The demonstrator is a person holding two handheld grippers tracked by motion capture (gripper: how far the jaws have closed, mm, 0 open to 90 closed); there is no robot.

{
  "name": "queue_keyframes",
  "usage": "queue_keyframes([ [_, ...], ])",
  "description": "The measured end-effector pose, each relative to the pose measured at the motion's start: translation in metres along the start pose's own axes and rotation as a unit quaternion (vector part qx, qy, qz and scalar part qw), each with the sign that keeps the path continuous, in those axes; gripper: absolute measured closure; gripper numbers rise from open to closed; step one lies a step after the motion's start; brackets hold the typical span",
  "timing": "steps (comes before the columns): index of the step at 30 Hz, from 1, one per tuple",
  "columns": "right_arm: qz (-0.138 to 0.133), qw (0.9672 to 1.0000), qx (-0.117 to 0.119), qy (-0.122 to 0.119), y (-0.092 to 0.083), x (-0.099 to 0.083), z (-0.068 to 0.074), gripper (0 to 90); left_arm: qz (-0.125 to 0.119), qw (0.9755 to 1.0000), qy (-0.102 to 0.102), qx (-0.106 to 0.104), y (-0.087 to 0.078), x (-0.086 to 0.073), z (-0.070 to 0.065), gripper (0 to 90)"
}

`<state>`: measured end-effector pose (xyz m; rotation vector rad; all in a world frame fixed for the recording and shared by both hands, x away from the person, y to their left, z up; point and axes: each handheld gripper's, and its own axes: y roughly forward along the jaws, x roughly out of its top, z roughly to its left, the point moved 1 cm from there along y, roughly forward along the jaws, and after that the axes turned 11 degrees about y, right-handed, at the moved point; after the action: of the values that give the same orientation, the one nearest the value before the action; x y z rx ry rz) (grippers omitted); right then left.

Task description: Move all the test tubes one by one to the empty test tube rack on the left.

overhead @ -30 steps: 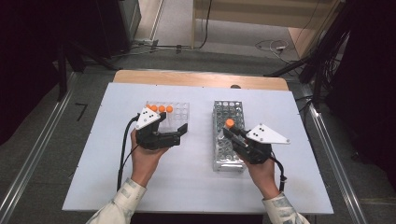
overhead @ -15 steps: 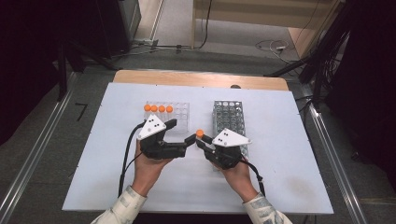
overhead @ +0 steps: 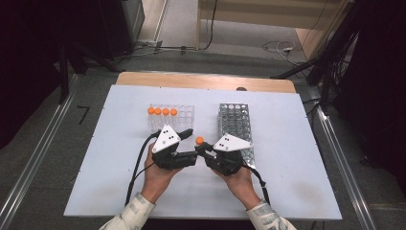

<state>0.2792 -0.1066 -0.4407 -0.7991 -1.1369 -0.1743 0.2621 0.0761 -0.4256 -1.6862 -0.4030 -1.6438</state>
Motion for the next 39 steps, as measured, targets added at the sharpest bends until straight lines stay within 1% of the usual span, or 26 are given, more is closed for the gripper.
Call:
queue_keyframes([
  [2, 0.000, 1.0000, -0.001, 0.001, 0.0005, -0.0002, 0.0000, 72.5, 0.001, 1.0000, 0.003, 0.001, 0.0009, -0.0010, -0.0014, 40.2],
  [5, 0.003, 1.0000, -0.003, 0.000, 0.0013, -0.0006, 0.0000, 72.5, 0.001, 1.0000, 0.001, -0.002, 0.0021, -0.0019, -0.0026, 42.2],
  [7, 0.004, 1.0000, -0.003, -0.002, 0.0016, -0.0008, 0.0005, 72.5, -0.004, 1.0000, 0.002, -0.003, 0.0019, -0.0021, -0.0037, 47.1],
  [11, 0.005, 1.0000, -0.002, -0.004, 0.0024, -0.0012, 0.0018, 72.5, -0.003, 1.0000, 0.002, -0.007, 0.0029, -0.0021, -0.0048, 50.7],
  [13, 0.006, 1.0000, -0.003, -0.004, 0.0024, -0.0012, 0.0013, 72.5, -0.002, 1.0000, 0.002, 0.000, 0.0030, -0.0019, -0.0049, 51.5],
  [15, 0.005, 1.0000, -0.003, -0.003, 0.0021, -0.0011, 0.0011, 72.5, -0.002, 1.0000, -0.001, 0.003, 0.0025, -0.0016, -0.0041, 50.2],
  [19, 0.004, 1.0000, -0.003, -0.002, 0.0017, -0.0008, 0.0009, 72.5, -0.005, 1.0000, 0.000, 0.009, 0.0020, -0.0010, -0.0044, 51.8],
  [21, 0.003, 1.0000, -0.003, -0.002, 0.0015, -0.0007, 0.0010, 72.5, -0.006, 1.0000, 0.003, 0.007, 0.0025, -0.0013, -0.0049, 54.4],
  [27, 0.002, 1.0000, -0.002, -0.002, 0.0009, -0.0005, 0.0009, 72.5, -0.014, 0.9999, 0.009, 0.002, 0.0031, -0.0011, -0.0059, 66.9],
  [32, 0.002, 1.0000, -0.004, -0.001, 0.0009, -0.0005, 0.0006, 72.5, -0.012, 0.9998, 0.012, 0.003, 0.0036, -0.0010, -0.0055, 69.0],
  [35, 0.002, 1.0000, -0.003, -0.002, 0.0002, -0.0002, 0.0005, 72.6, -0.012, 0.9999, 0.008, 0.002, 0.0031, -0.0004, -0.0040, 69.5],
  [38, 0.001, 1.0000, -0.003, -0.001, -0.0002, 0.0000, 0.0002, 72.5, -0.016, 0.9999, -0.004, -0.003, 0.0033, 0.0000, -0.0013, 69.8],
  [39, -0.001, 1.0000, -0.003, -0.001, -0.0005, 0.0002, -0.0001, 72.5, -0.015, 0.9999, -0.005, -0.005, 0.0031, 0.0000, -0.0003, 69.9],
])
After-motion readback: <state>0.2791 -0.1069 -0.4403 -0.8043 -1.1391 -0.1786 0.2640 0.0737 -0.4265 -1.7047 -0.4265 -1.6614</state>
